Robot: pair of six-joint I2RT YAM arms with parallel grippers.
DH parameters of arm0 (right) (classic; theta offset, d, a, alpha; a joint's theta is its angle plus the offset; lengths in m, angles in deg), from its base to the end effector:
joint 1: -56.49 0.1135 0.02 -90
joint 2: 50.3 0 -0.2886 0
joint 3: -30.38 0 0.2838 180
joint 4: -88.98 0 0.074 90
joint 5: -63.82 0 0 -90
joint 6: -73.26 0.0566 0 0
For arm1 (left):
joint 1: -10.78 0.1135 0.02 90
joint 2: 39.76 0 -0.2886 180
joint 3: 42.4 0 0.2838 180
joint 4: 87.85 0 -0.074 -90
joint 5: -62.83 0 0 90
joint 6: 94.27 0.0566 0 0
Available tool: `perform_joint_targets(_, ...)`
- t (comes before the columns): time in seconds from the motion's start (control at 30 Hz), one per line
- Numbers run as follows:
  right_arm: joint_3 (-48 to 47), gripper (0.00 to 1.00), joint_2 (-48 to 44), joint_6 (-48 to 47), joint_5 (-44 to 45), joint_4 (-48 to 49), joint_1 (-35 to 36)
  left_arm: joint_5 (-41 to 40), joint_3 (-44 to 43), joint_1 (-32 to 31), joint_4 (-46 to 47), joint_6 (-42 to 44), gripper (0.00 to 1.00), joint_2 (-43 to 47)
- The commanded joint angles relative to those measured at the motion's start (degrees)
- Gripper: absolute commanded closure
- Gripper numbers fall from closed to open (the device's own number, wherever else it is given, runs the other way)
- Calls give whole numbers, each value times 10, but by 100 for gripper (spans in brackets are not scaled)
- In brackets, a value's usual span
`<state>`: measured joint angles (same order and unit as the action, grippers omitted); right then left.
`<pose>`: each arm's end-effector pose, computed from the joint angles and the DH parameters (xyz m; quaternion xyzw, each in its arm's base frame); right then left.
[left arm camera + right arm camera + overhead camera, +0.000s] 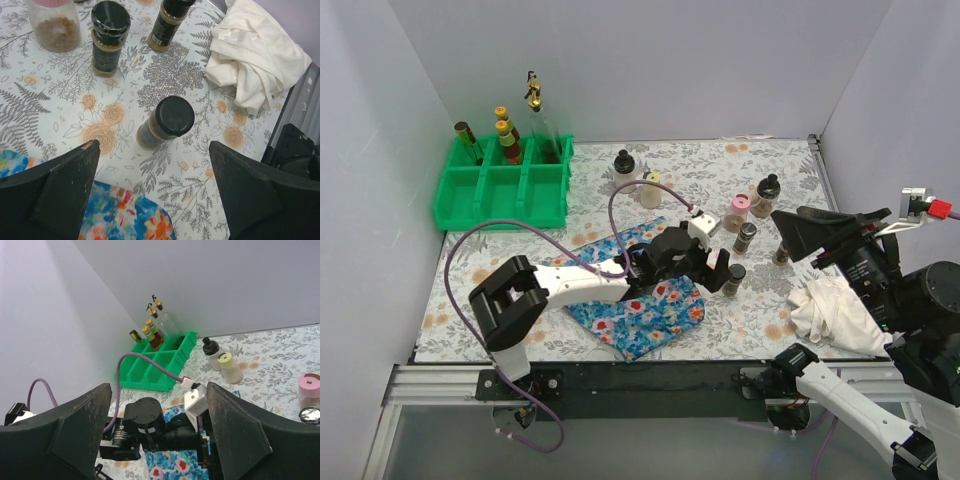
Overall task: Organize the condiment bottles
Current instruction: Pick up the bottle from the center of the board.
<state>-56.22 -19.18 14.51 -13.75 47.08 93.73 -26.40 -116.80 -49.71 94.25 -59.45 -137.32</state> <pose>0.0547 0.0263 0.5268 0.0528 0.6185 0.3842 0.6834 0.2165 -0.3840 0.2410 0.0420 0.8233 -0.4820 0.2966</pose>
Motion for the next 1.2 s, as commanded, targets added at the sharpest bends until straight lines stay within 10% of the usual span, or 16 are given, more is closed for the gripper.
perform_joint_targets(0.0,0,16,-13,-9,14,29,-1,-32,-49,-16,29,38,10,-35)
perform_joint_targets(0.5,36,15,-57,-19,42,29,-1,-89,-148,-60,4,100,16,-163)
perform_joint_targets(1.17,84,16,-80,-7,41,26,-1,-173,-121,-61,-26,66,100,-70)
